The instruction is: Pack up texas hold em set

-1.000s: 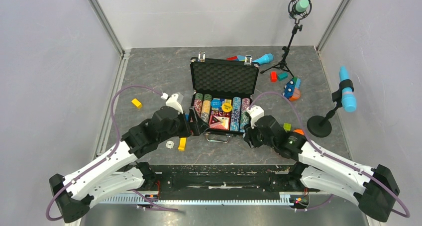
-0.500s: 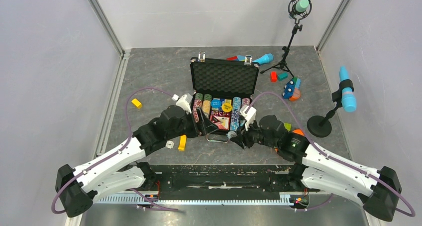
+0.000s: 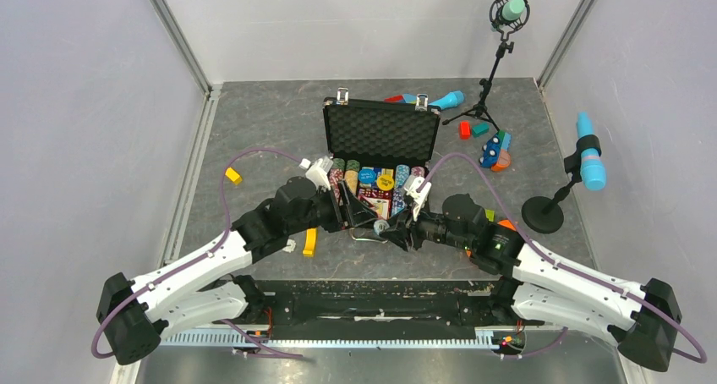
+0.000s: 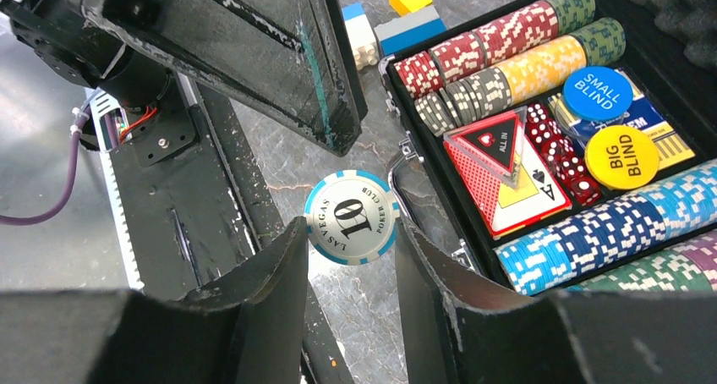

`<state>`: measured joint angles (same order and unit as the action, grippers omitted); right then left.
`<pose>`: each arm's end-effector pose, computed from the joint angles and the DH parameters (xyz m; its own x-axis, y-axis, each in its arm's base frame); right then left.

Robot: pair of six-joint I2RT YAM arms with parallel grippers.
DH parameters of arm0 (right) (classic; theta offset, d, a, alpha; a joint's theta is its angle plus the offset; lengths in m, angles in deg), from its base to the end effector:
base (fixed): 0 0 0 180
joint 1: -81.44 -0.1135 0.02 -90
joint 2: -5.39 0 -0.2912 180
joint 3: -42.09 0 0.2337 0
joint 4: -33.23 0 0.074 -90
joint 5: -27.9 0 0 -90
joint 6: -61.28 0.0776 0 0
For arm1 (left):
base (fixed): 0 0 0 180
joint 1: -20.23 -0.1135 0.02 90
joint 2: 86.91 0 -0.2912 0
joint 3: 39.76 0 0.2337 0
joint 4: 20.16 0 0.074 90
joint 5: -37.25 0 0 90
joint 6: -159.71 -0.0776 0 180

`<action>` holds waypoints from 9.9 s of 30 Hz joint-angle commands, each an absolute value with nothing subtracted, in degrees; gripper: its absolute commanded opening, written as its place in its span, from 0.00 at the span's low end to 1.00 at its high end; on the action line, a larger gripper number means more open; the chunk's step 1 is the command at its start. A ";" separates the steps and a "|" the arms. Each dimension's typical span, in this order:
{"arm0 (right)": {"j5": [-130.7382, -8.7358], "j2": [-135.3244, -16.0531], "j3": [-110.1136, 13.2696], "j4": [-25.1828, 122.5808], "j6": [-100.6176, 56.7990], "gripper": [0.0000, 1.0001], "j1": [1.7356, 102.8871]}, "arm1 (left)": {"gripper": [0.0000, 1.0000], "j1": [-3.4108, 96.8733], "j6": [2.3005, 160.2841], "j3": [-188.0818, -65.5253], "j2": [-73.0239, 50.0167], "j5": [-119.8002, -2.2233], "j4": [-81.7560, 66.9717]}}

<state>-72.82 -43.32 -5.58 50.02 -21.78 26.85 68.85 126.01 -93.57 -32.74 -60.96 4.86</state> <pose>0.1067 0.1751 0.2821 -0.2853 -0.1964 -0.9381 -0.8753 0.4520 0.1716 0.1368 -0.1720 0.2835 -0.8460 -0.2853 -0.4504 0.2237 0.5769 -0.7856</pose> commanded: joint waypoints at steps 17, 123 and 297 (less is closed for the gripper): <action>-74.83 -45.08 -9.14 41.62 -20.50 0.24 26.33 | 0.50 69.45 128.42 -92.89 -31.98 -63.41 0.08; -30.16 -27.08 -7.15 76.81 -9.83 0.51 26.33 | 0.60 67.69 113.94 -135.08 24.89 -39.60 19.82; -71.29 -50.19 1.45 18.66 11.36 0.44 43.64 | 0.40 68.75 126.89 -120.91 -8.40 -49.93 14.32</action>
<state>-70.85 -49.83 3.57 22.10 10.80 43.42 69.05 124.82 -121.27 -6.40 -48.91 16.84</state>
